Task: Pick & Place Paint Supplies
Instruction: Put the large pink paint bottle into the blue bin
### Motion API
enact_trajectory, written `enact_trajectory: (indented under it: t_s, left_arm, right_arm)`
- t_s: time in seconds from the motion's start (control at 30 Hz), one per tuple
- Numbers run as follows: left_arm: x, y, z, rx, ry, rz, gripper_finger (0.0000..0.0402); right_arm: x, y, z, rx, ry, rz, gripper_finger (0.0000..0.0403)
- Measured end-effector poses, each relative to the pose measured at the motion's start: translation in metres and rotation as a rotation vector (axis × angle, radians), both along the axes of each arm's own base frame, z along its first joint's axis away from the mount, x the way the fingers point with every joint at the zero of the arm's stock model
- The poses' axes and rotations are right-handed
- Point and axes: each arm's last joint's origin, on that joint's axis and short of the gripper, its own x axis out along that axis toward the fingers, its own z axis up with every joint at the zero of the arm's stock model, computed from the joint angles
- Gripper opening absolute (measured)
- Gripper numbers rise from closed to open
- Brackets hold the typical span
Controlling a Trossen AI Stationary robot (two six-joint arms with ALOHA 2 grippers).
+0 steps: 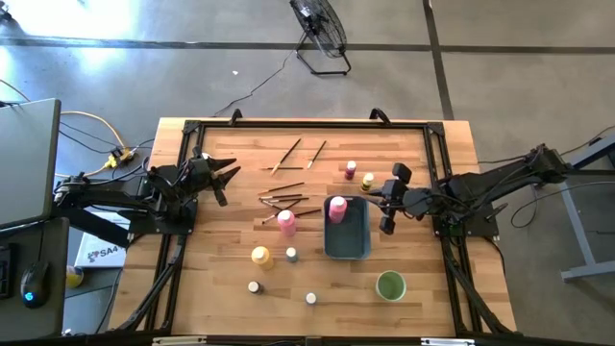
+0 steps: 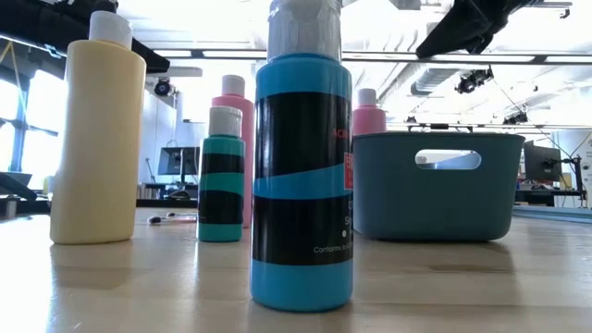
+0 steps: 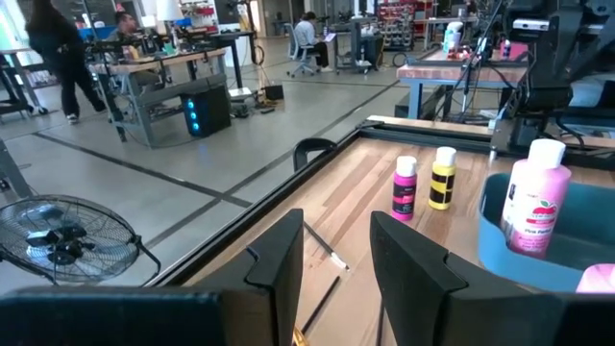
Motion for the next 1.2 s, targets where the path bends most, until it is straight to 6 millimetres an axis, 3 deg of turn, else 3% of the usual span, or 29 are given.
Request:
enact_trajectory:
  t_s: [0.27, 1.2]
  left_arm:
    - [0.000, 0.000, 0.000, 0.000, -0.001, 0.001, 0.0120]
    - [0.000, 0.000, 0.000, -0.001, 0.000, 0.008, 0.0120]
  right_arm:
    - [0.000, 0.000, 0.000, 0.006, -0.004, -0.004, 0.0005]
    - [0.010, 0.003, -0.010, 0.013, 0.040, -0.017, 0.0003]
